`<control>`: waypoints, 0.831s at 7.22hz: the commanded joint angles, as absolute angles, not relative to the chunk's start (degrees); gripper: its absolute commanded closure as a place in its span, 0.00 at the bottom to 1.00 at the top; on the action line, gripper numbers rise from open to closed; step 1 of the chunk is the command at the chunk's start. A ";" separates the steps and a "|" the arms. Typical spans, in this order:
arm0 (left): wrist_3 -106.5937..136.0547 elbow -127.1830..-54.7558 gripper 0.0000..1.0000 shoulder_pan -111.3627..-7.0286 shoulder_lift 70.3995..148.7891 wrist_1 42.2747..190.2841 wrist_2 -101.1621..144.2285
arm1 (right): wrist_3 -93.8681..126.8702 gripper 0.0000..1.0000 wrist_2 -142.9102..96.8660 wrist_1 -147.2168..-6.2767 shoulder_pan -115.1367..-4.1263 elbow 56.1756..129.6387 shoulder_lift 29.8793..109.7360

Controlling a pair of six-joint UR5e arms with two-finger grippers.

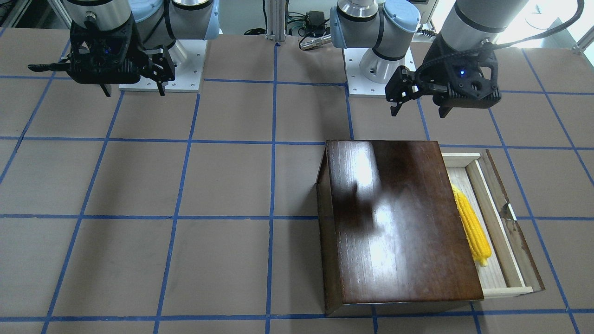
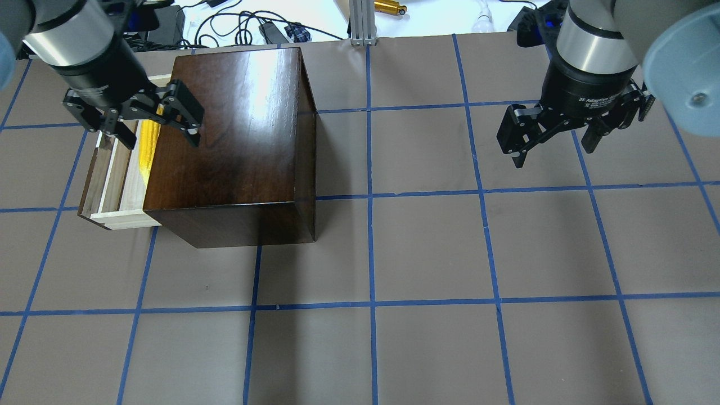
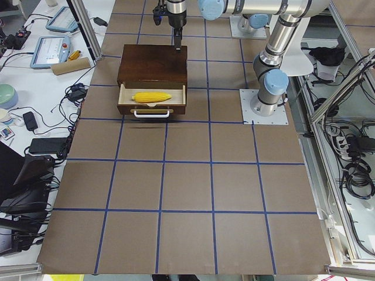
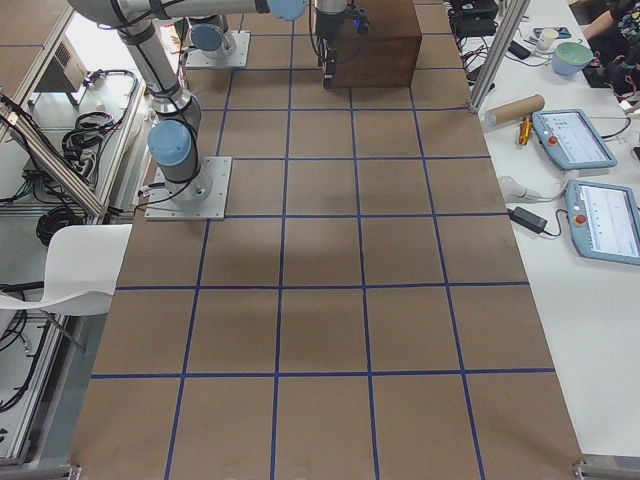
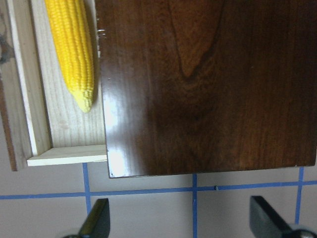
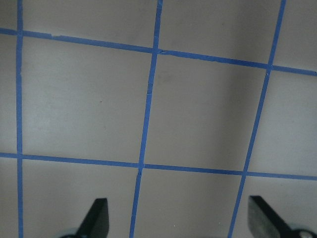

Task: Open drawer and put corn inside

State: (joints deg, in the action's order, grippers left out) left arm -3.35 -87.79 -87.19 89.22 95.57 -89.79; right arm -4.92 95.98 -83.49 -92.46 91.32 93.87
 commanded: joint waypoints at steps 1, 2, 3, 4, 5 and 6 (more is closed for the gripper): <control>-2.11 -87.63 0.00 -88.33 89.30 95.45 -89.56 | -4.92 0.00 95.98 -83.50 -92.46 91.32 93.87; -2.37 -87.45 0.00 -88.16 89.12 95.36 -89.56 | -4.92 0.00 95.98 -83.41 -92.46 91.32 93.87; -2.55 -87.54 0.00 -87.98 89.12 95.36 -89.65 | -4.92 0.00 95.98 -83.41 -92.46 91.32 93.87; -2.55 -87.45 0.00 -87.89 88.95 95.45 -89.56 | -4.92 0.00 95.98 -83.50 -92.46 91.32 93.87; -2.64 -87.45 0.00 -87.80 88.68 95.45 -89.47 | -4.92 0.00 95.98 -83.41 -92.46 91.32 93.87; -2.64 -87.45 0.00 -87.89 88.68 95.45 -89.47 | -4.92 0.00 95.98 -83.41 -92.46 91.32 93.87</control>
